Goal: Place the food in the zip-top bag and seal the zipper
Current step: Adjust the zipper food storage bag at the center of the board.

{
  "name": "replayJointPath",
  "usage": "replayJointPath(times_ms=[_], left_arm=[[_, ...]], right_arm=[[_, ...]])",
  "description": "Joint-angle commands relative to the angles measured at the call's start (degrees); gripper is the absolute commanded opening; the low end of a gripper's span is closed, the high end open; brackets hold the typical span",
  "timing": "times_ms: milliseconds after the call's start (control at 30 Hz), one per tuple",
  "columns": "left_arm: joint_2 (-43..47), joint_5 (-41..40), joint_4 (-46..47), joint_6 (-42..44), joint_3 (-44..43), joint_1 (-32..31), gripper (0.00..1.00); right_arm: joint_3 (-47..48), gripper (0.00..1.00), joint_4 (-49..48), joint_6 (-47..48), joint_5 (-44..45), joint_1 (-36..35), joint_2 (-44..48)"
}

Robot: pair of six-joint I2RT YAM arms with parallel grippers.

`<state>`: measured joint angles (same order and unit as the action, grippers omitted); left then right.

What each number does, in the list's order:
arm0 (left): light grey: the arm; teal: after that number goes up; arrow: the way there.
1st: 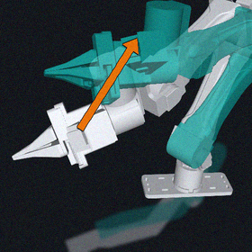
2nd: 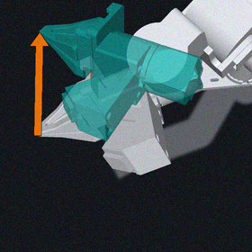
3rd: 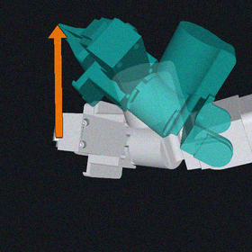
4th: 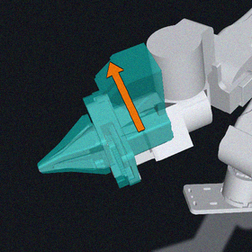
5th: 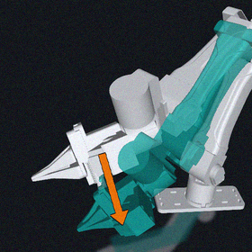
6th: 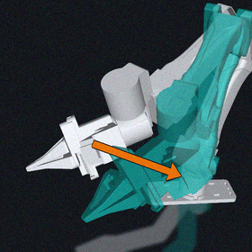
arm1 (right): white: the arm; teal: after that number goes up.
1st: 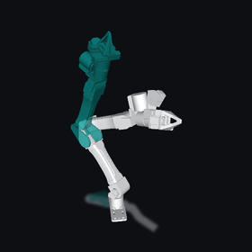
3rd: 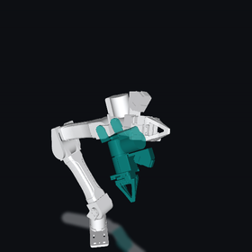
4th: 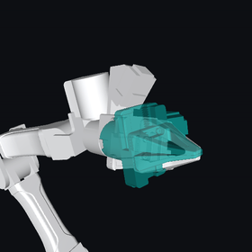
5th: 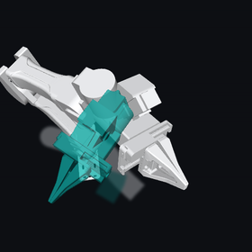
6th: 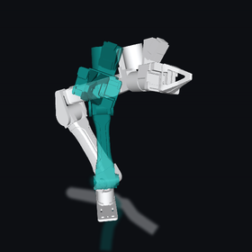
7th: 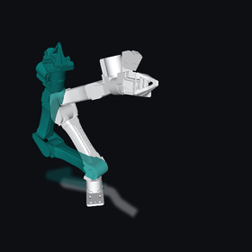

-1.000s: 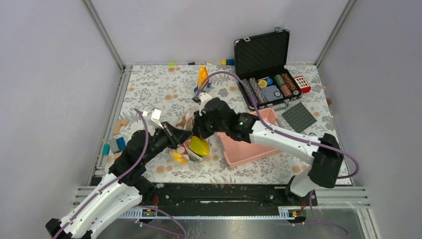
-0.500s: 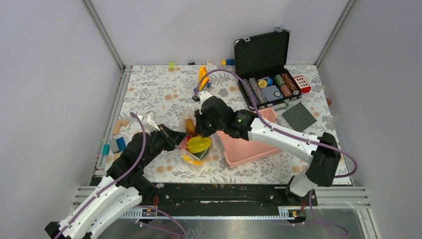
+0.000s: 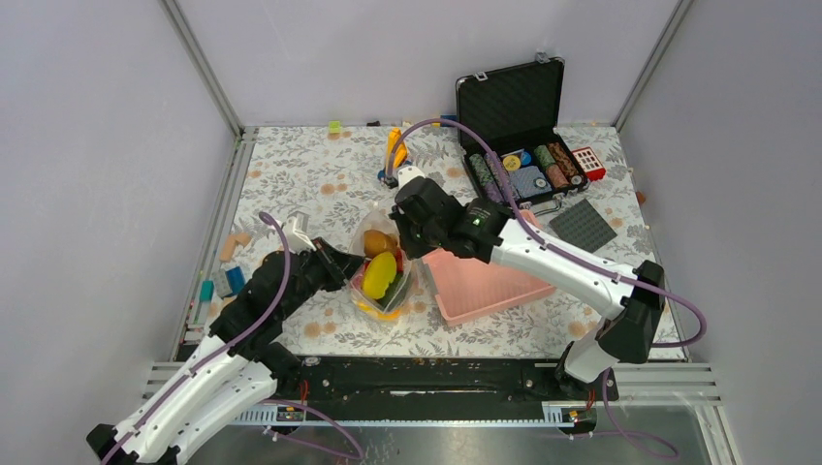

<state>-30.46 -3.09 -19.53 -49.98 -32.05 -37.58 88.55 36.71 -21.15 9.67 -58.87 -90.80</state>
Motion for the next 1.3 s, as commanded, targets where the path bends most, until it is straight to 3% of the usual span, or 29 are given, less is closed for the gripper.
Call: replayJointPath(times_ms=[0, 367, 467, 600, 867, 1000, 1033, 1100, 1133, 1167, 1267], left_arm=[[0.58, -2.97, -1.67, 1.56, -4.01, -0.21, 0.08], [2.05, -1.21, -3.99, 3.15, -6.09, -0.21, 0.08], [2.24, 4.29, -0.57, 3.78, -4.69, -0.26, 0.08], [1.95, 10.72, 5.62, 3.43, -2.13, -0.27, 0.09], [2.45, 13.05, 15.88, -3.37, 4.47, -1.47, 0.1], [2.95, 12.76, 16.47, -2.09, 5.22, -2.96, 0.29], [3.21, 12.26, 15.18, -1.05, 4.56, -3.08, 0.4], [4.2, 11.72, 12.05, 1.89, 3.26, -3.04, 0.78], [4.79, 11.56, 10.06, 3.69, 2.11, -3.08, 0.91], [5.51, 11.1, 7.37, 5.89, 0.69, -3.04, 0.97], [7.26, 6.79, -3.49, 12.07, -5.36, -3.05, 0.99]], right_arm=[[4.74, 0.01, 5.97, 2.12, 2.33, -0.19, 0.97], [9.8, 0.01, 4.66, 9.1, -0.19, 1.02, -0.74], [12.1, 0.0, 2.98, 11.86, -4.54, 1.48, -2.67], [14.74, 0.0, -0.11, 18.25, -16.67, 1.57, -6.37], [28.63, 0.0, 4.98, 22.4, -21.68, 1.62, -16.73], [35.35, 0.0, 11.49, 24.6, -22.47, 1.57, -20.78], [36.16, 0.0, 12.39, 25.46, -22.74, 1.57, -21.42], [36.75, 0.0, 13.41, 26.58, -22.8, 1.57, -22.06], [36.78, 0.0, 13.63, 27.28, -23.03, 1.61, -22.17], [36.75, 0.0, 13.77, 27.9, -23.25, 1.65, -22.25], [36.64, 0.0, 13.78, 28.99, -23.56, 1.74, -22.55]])
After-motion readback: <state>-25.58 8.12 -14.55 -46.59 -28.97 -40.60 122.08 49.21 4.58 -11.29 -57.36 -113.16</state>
